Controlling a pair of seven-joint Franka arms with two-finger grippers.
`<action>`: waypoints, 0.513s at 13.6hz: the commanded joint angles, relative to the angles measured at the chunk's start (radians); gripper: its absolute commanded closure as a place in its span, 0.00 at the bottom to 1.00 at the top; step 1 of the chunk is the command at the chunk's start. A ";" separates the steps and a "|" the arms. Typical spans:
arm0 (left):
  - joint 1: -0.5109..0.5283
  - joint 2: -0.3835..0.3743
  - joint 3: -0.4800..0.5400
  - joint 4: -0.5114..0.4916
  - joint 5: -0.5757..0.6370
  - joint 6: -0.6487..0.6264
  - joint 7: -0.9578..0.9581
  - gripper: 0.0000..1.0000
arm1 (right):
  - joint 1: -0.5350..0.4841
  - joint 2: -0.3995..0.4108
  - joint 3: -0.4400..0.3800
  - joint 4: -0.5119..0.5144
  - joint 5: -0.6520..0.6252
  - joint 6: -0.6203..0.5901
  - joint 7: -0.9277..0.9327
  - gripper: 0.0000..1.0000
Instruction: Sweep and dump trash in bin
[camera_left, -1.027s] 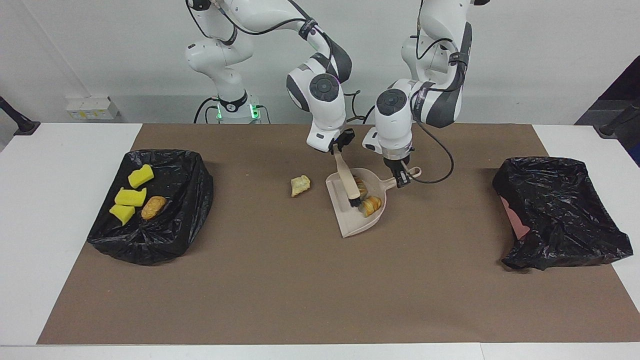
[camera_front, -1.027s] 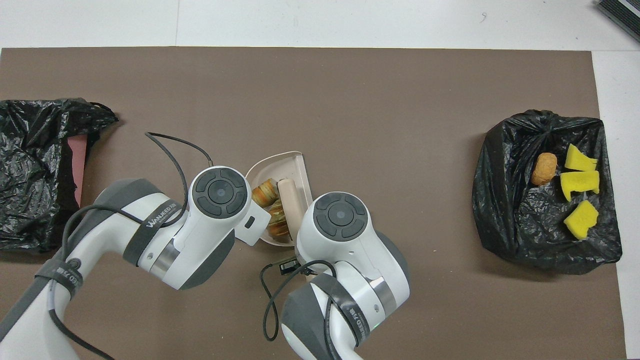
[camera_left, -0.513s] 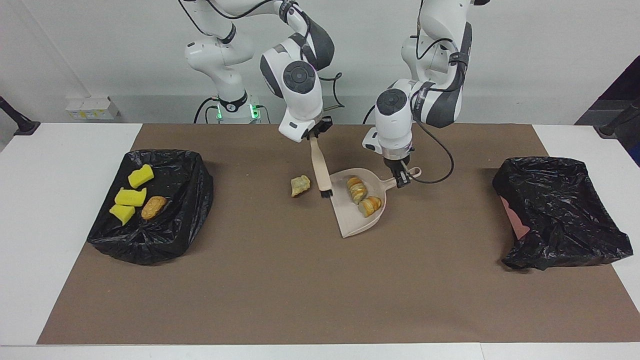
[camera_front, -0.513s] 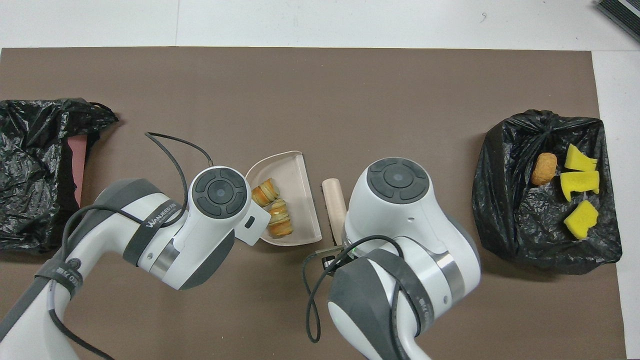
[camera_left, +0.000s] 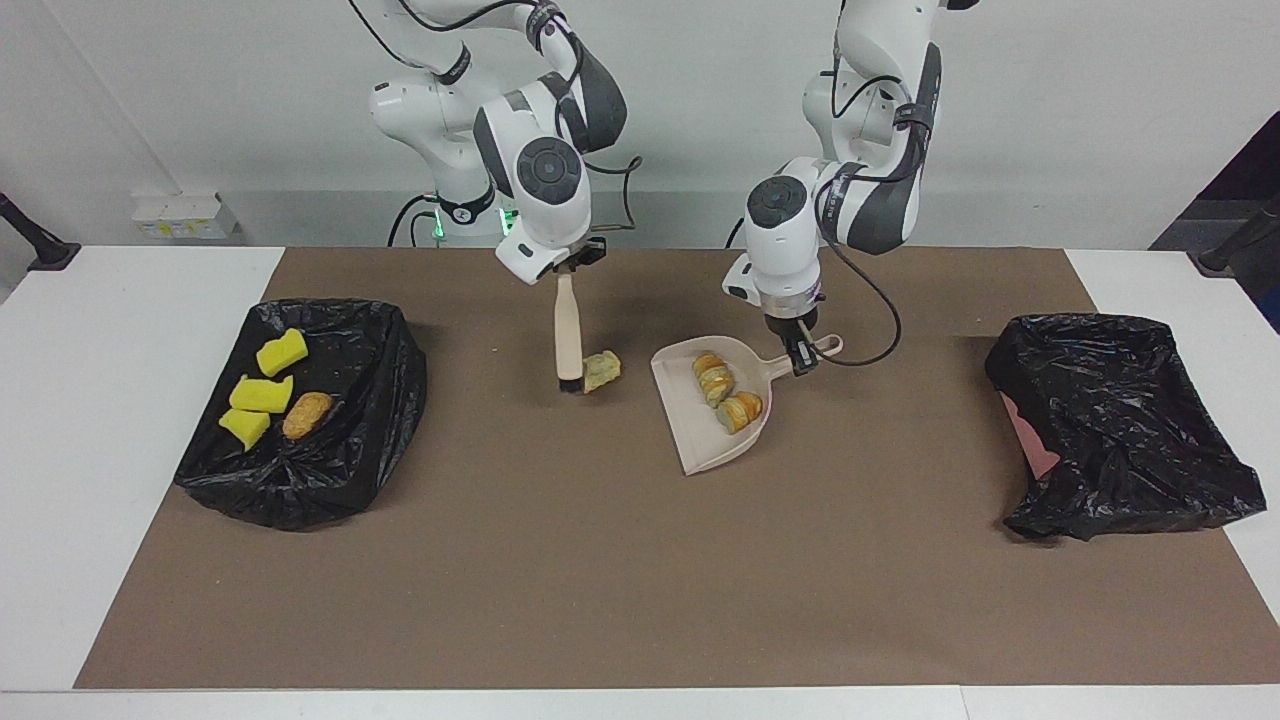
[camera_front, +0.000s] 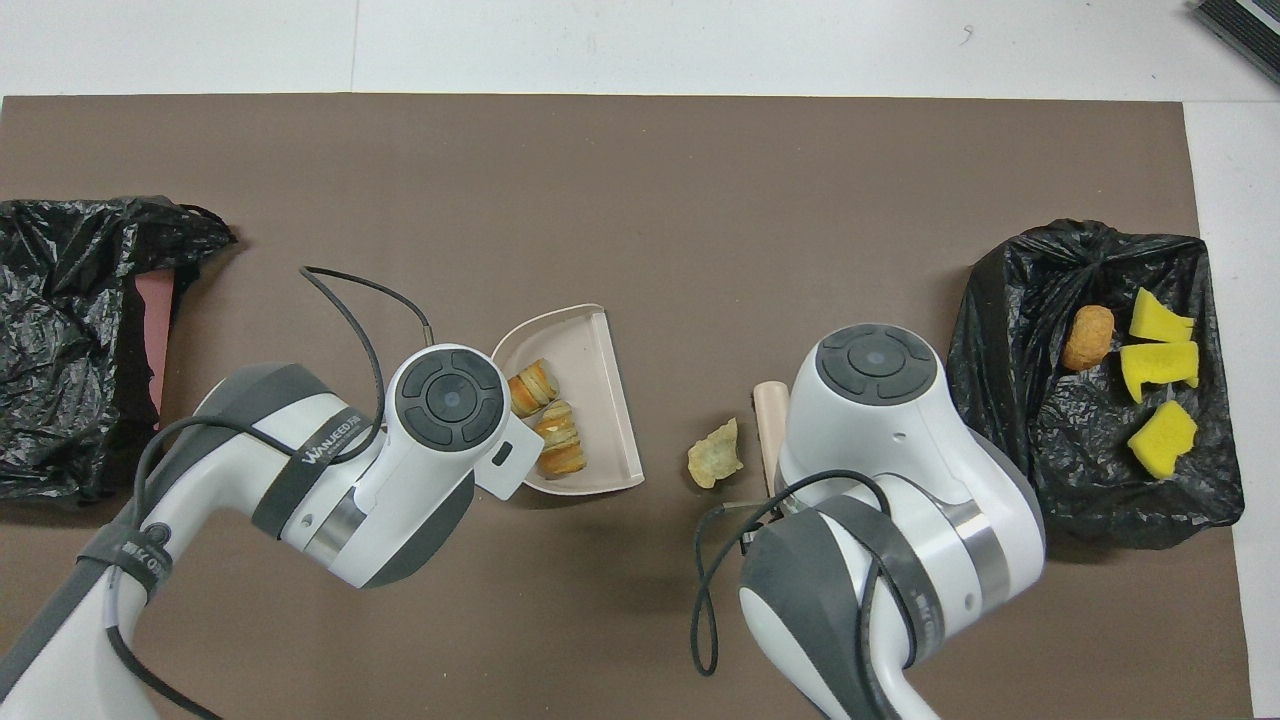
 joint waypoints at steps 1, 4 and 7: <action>-0.031 -0.061 0.014 -0.083 0.026 0.018 0.009 1.00 | -0.016 -0.156 0.007 -0.204 -0.014 0.059 0.023 1.00; -0.040 -0.075 0.014 -0.106 0.026 0.018 0.009 1.00 | -0.016 -0.293 0.010 -0.415 0.001 0.209 0.025 1.00; -0.040 -0.075 0.014 -0.106 0.024 0.018 0.009 1.00 | -0.020 -0.260 0.011 -0.433 0.006 0.278 0.010 1.00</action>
